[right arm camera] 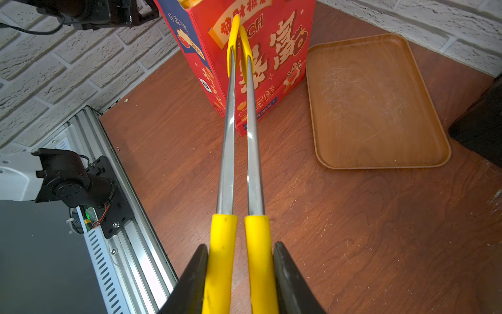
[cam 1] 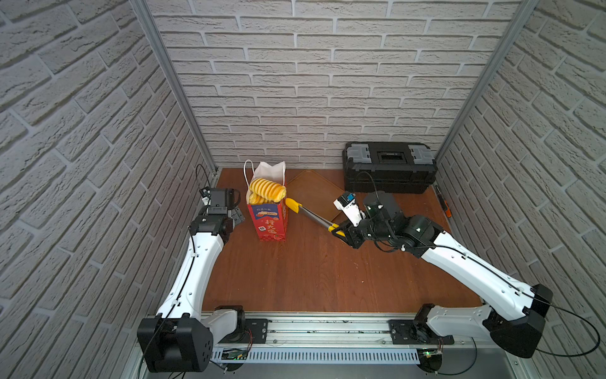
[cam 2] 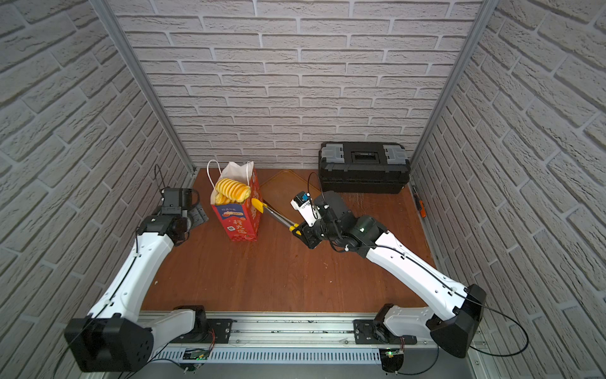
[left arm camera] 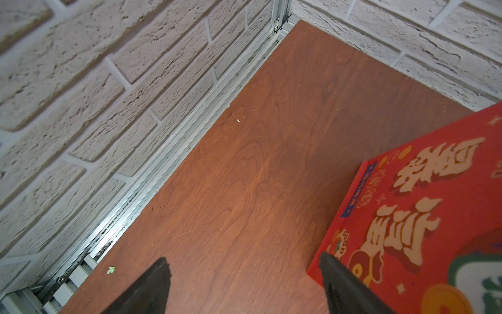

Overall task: Pack bread into a paper bag
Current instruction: Place the fake bread in the paper bag.

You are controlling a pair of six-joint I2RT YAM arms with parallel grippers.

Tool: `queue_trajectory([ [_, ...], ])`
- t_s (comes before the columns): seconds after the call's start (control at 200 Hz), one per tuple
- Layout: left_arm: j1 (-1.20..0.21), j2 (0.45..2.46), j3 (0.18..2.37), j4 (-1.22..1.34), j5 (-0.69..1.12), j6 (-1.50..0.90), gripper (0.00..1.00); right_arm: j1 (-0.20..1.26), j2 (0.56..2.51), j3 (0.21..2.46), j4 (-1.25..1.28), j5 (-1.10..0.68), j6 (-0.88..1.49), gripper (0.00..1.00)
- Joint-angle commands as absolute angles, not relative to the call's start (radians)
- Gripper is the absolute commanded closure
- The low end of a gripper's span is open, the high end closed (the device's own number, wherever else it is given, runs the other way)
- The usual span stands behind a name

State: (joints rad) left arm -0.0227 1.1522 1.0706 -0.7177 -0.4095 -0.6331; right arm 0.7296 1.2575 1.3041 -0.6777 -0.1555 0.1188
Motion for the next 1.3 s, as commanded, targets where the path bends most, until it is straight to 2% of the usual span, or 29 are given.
queue_trajectory([
  [0.0,-0.029,1.156,1.072,-0.684,-0.410,-0.645,0.12,0.733,1.265,1.394,-0.583,-0.181,0.087,0.98],
  [0.355,-0.029,1.158,1.064,-0.681,-0.411,-0.650,0.11,0.733,1.308,1.526,-0.572,-0.186,0.028,0.98],
  [0.7,-0.029,1.160,1.063,-0.683,-0.409,-0.648,0.12,0.734,1.289,1.514,-0.523,-0.169,0.032,0.98],
  [0.86,-0.029,1.153,1.062,-0.682,-0.413,-0.646,0.12,0.733,1.205,1.439,-0.428,-0.149,0.029,0.98],
  [0.94,-0.029,1.145,1.061,-0.673,-0.419,-0.643,0.12,0.733,1.133,1.359,-0.339,-0.038,0.032,0.98],
  [1.105,-0.034,1.108,1.049,-0.620,-0.435,-0.625,0.11,0.715,1.087,1.249,-0.290,0.379,0.036,0.98],
  [1.22,-0.033,1.113,1.053,-0.614,-0.457,-0.607,0.10,0.617,1.099,1.195,-0.308,0.561,0.154,0.98],
  [1.295,-0.031,1.137,1.064,-0.628,-0.478,-0.601,0.09,0.501,1.116,1.157,-0.347,0.569,0.278,0.98],
])
